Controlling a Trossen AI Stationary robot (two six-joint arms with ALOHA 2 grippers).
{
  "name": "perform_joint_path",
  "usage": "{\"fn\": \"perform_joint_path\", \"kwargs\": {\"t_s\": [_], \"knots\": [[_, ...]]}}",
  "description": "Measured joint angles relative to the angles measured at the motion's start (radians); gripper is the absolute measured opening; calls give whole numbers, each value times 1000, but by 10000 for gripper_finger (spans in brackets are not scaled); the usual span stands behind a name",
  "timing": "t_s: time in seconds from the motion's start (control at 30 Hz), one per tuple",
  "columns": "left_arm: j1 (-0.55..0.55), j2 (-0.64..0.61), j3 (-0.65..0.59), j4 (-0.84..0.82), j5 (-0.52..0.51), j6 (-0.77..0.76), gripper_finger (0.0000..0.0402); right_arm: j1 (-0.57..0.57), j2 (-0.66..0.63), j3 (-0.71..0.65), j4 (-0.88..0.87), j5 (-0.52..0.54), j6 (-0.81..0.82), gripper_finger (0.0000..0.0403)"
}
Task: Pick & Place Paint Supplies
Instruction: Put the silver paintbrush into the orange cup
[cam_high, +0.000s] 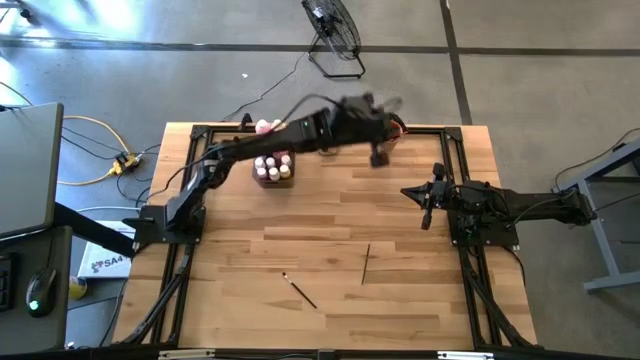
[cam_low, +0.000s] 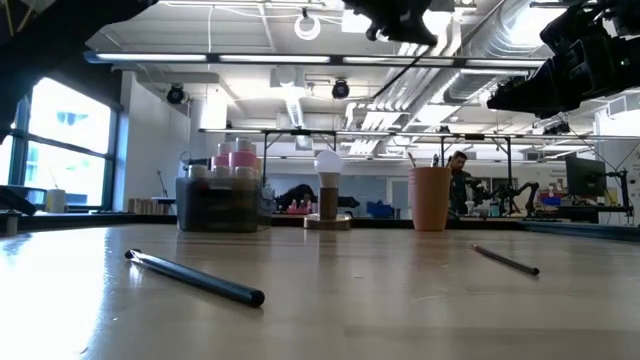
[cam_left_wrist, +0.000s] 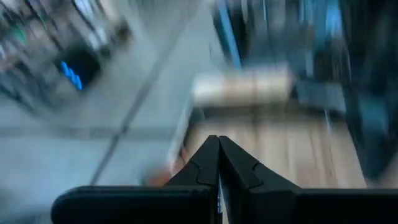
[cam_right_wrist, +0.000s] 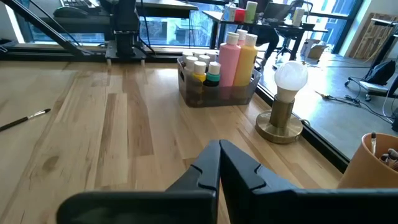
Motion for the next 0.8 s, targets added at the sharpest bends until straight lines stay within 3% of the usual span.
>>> {"fn": "perform_joint_path", "kwargs": {"t_s": [0.17, 0.27, 0.53, 0.8], "knots": [[90, 12, 3, 307, 191, -33, 0, 0, 0, 0, 0, 0, 0, 2], [136, 33, 2, 404, 270, -82, 0, 0, 0, 0, 0, 0, 3, 2], [210, 134, 2, 489, 295, -233, 0, 0, 0, 0, 0, 3, -8, 2], [197, 286, 0, 871, 344, -227, 0, 0, 0, 0, 0, 4, -16, 3]]}}
